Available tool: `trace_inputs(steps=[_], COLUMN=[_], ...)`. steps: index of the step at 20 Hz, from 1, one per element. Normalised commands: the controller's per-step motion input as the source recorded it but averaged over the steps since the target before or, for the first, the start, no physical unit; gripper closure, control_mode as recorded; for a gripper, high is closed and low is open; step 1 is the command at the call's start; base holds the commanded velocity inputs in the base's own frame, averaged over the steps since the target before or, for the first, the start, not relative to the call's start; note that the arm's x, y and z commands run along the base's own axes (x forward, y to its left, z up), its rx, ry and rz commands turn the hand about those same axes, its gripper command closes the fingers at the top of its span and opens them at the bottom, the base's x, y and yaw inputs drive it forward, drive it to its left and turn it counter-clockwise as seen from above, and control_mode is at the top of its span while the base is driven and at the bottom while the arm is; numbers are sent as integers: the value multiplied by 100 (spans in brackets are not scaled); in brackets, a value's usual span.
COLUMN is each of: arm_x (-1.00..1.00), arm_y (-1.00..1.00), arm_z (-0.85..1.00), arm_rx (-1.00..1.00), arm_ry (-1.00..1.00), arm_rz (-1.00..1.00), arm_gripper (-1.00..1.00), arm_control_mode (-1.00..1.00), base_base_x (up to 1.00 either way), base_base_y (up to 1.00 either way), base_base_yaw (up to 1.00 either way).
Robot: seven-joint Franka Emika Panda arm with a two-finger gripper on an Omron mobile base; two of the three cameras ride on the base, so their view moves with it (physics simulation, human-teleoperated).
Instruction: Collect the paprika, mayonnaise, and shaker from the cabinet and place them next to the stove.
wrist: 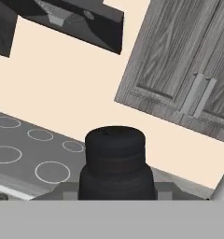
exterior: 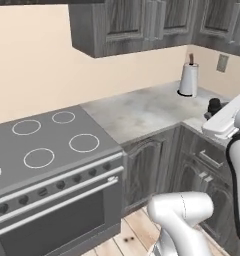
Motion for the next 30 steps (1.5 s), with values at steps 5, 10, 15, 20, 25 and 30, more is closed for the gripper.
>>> trace_inputs(steps=[5,10,15,20,25,30], arm_x=[0,0,0,45,82,97], arm_y=[0,0,0,-34,-26,7], arm_z=[0,0,0,-45,-84,-48], arm_rx=[0,0,0,0,0,0], arm_ry=[0,0,0,4,13,3], arm_rz=[0,0,0,18,26,27], arm_gripper=[100,100,100,100,100,100], arm_control_mode=[100,100,100,-100,-100,-100], base_base_x=[80,75,63,10,0,0], base_base_y=[-20,0,-22,-10,0,0], base_base_yaw=[33,33,30,5,0,0])
